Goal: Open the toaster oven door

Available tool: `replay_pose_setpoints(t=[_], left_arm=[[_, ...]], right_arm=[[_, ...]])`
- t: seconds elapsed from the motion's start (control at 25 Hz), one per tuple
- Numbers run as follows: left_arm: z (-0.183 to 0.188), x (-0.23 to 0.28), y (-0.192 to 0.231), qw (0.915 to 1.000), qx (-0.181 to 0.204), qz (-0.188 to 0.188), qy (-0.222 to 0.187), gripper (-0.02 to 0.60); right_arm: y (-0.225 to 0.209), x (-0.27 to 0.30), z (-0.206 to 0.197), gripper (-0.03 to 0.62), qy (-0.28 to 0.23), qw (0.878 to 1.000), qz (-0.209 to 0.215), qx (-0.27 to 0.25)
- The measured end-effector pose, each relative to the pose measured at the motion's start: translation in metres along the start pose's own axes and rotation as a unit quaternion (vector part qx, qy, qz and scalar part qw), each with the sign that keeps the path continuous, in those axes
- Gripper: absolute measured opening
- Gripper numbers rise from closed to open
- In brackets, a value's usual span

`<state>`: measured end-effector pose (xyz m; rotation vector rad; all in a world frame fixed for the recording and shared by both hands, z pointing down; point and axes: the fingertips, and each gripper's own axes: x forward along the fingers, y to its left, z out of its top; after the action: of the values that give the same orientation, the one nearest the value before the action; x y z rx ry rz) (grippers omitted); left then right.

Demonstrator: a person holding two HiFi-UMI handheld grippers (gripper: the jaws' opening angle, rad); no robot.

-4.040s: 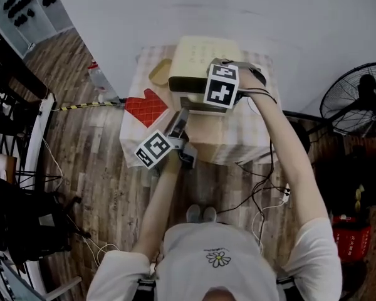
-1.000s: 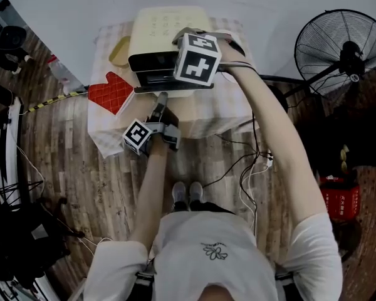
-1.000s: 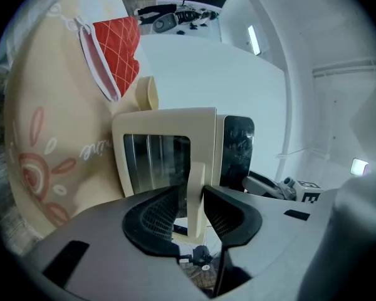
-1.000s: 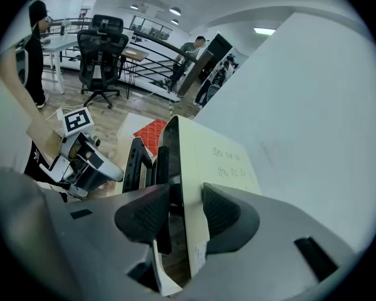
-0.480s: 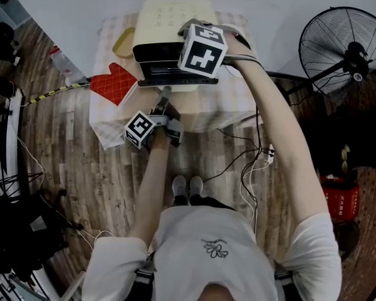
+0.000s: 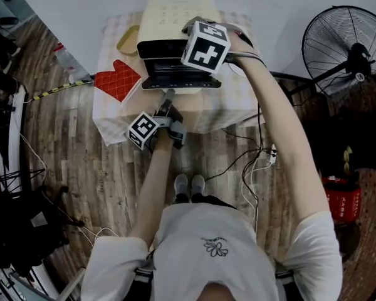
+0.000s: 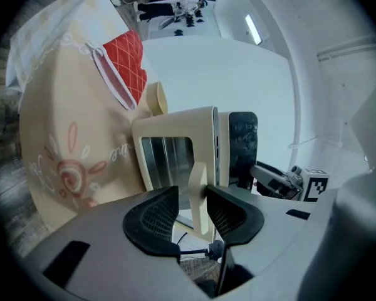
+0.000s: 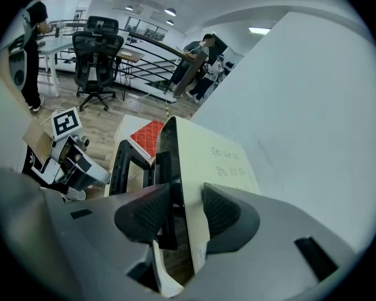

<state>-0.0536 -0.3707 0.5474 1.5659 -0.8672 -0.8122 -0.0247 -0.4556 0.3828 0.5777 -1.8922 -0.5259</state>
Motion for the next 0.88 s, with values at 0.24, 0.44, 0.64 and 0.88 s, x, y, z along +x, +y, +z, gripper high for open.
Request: replay_pose_setpoints(t=[0.24, 0.44, 0.64, 0.88], left_arm=[[-0.005, -0.008, 0.005, 1.0, -0.006, 0.006, 0.004, 0.149], [-0.007, -0.013, 0.011, 0.9999, -0.008, 0.012, 0.008, 0.124], [-0.012, -0.021, 0.016, 0.9997, -0.015, 0.015, 0.016, 0.101], [-0.021, -0.033, 0.03, 0.9988, -0.033, 0.027, 0.023, 0.084]], right_arm=[[0.0, 0.0, 0.0, 0.156, 0.0, 1.0, -0.004, 0.002], [-0.001, 0.002, 0.0, 0.158, 0.002, 1.0, -0.006, 0.003], [0.0, 0.002, 0.001, 0.158, 0.005, 1.0, -0.009, 0.003], [0.0, 0.001, 0.001, 0.158, 0.006, 1.0, -0.014, 0.004]])
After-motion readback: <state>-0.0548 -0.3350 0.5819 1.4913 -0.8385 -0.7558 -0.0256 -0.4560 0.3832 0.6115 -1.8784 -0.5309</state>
